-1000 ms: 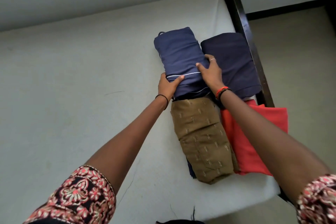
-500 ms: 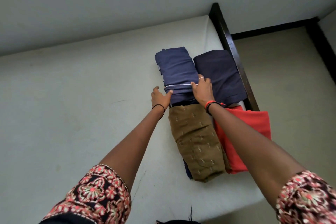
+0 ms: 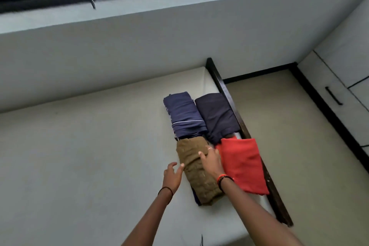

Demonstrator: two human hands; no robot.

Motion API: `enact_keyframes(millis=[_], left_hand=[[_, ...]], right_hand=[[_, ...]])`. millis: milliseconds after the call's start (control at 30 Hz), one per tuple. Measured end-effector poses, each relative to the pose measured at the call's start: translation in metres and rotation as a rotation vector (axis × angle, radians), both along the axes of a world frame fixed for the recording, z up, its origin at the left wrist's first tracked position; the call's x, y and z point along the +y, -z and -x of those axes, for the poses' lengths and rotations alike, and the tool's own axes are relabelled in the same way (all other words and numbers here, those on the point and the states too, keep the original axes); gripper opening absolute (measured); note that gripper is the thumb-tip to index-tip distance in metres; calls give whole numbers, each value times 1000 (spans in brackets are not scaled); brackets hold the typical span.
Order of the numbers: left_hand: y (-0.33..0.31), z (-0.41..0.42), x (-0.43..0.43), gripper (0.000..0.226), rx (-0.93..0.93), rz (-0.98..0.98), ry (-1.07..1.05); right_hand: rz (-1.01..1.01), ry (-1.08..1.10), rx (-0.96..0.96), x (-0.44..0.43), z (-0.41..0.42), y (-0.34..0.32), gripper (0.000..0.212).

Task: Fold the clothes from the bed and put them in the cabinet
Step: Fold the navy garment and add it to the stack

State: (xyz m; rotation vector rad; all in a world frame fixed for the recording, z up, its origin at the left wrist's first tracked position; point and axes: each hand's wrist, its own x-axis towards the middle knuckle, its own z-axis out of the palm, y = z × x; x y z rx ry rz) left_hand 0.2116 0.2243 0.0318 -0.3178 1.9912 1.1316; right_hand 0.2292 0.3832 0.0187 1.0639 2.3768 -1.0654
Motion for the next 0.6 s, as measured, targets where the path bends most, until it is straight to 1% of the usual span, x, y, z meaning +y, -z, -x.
enact_keyframes(millis=[167, 233, 400, 600], left_hand=[[-25, -32, -21, 31, -32, -49, 125], [-40, -42, -32, 28, -22, -69, 127], [-71, -61, -49, 27, 25, -74, 117], [-103, -79, -28, 23, 60, -135, 128]], right_hand=[[3, 60, 5, -15, -39, -27, 50], [-6, 81, 27, -18, -52, -43, 50], [-41, 127, 95, -16, -82, -82, 49], [-74, 216, 130, 2, -114, -113, 53]])
